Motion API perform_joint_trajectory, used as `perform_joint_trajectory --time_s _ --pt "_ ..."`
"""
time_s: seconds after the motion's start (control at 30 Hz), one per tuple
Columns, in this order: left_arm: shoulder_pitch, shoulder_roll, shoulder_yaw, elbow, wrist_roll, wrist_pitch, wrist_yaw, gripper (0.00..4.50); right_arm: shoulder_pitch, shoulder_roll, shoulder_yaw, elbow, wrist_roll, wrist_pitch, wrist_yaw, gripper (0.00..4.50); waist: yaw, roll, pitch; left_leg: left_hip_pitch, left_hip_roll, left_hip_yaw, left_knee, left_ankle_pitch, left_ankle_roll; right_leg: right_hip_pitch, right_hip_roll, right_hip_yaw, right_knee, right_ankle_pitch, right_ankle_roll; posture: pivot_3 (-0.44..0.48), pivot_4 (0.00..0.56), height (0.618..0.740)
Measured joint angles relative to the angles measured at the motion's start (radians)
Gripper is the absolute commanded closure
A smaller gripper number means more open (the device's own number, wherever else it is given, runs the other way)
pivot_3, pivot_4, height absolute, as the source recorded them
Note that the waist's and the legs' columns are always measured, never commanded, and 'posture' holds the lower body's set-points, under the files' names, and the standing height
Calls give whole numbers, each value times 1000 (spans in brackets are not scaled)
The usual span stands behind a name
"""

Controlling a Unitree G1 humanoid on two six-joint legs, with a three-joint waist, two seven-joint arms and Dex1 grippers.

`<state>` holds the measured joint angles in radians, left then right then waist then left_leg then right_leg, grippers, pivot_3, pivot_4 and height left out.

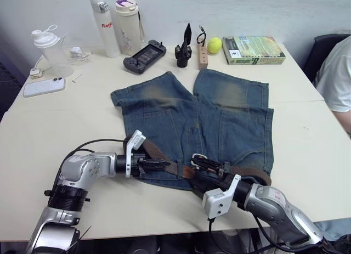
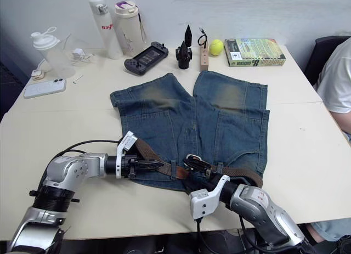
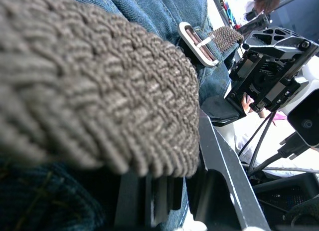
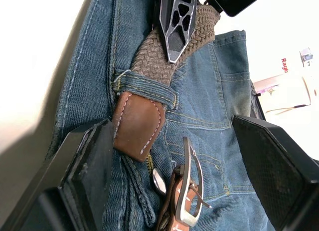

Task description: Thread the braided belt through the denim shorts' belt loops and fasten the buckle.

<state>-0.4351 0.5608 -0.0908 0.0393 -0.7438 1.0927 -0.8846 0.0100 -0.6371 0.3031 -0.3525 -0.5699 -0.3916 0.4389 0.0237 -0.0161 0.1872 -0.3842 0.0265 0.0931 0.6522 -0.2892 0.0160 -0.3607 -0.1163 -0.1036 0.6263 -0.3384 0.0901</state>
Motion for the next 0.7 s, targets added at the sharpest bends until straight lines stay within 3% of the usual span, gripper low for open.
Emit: perform_joint_trajectory --time_s 0.7 --pt "6 0 -7 -26 4 22 -8 4500 -89 34 -34 -5 16 27 15 495 0 0 0 -1 0 0 -1 0 0 -1 0 0 0 0 0 0 150 740"
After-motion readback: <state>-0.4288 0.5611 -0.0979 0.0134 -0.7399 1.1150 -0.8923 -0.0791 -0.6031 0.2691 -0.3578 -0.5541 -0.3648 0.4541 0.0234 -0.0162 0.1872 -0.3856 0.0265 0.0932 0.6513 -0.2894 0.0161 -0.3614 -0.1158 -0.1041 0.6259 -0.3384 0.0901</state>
